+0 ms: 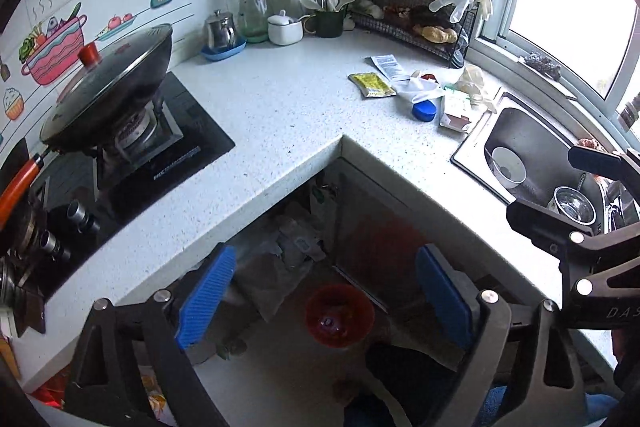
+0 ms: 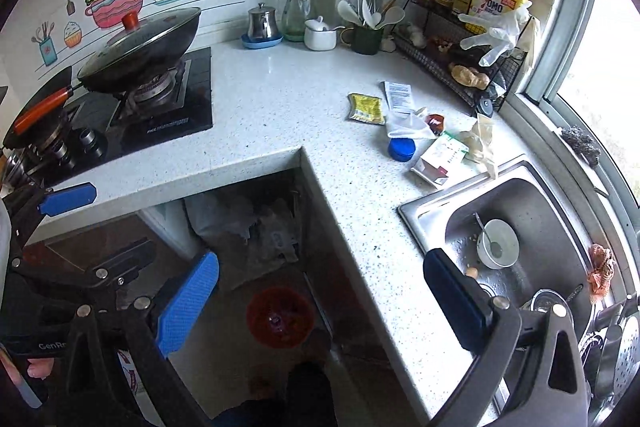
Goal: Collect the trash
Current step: 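Raise both tools from the bin back up to the counter, then grasp the white tissue with the right tool, then grasp the yellow sauce packet with the left tool and lift it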
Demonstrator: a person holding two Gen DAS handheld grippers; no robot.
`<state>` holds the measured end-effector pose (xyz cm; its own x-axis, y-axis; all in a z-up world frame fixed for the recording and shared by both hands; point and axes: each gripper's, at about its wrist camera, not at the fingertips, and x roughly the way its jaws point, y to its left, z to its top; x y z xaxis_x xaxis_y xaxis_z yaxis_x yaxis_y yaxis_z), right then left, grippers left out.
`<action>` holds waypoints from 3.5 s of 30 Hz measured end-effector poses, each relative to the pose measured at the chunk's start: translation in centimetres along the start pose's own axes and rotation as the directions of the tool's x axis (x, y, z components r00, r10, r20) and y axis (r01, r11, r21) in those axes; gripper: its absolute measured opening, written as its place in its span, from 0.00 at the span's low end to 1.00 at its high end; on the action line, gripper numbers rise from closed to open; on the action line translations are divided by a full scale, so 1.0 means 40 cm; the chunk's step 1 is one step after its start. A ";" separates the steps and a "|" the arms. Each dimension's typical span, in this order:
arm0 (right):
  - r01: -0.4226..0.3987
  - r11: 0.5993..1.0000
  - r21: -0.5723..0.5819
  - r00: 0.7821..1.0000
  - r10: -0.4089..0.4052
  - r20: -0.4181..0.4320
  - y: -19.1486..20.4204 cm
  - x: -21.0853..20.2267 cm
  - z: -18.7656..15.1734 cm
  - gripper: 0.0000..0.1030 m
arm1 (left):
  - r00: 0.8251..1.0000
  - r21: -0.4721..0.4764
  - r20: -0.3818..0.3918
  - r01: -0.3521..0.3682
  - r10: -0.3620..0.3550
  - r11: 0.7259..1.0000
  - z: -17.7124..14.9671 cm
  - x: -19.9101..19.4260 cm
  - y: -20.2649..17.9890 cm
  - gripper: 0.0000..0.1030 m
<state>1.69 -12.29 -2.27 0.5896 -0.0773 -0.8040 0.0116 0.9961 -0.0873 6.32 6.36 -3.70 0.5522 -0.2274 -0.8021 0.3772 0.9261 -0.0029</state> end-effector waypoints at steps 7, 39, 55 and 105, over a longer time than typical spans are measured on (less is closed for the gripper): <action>0.021 0.998 0.058 1.000 -0.022 0.018 -0.065 0.012 0.055 0.99 | 1.000 0.069 0.012 0.008 -0.009 0.998 0.104 0.038 -0.035 0.91; -0.105 0.994 0.038 0.937 0.111 -0.331 -0.329 0.620 0.398 0.89 | 0.949 -0.056 -0.314 -0.003 -0.015 0.998 0.513 0.730 -0.055 0.92; -0.154 0.984 0.088 0.910 0.176 -0.375 -0.320 0.615 0.370 0.11 | 0.938 -0.056 -0.346 0.009 -0.028 0.998 0.524 0.738 -0.043 0.92; -0.182 0.940 0.290 0.913 0.271 -0.305 -0.501 0.533 0.380 0.07 | 0.892 0.045 -0.451 0.058 -0.031 0.997 0.718 1.030 -0.251 0.92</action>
<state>26.32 -33.27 -8.71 0.2953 0.1863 -0.9371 0.1376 0.9623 0.2346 46.64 -20.94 -19.56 0.1454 -0.0962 -0.9847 0.4417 0.8969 -0.0224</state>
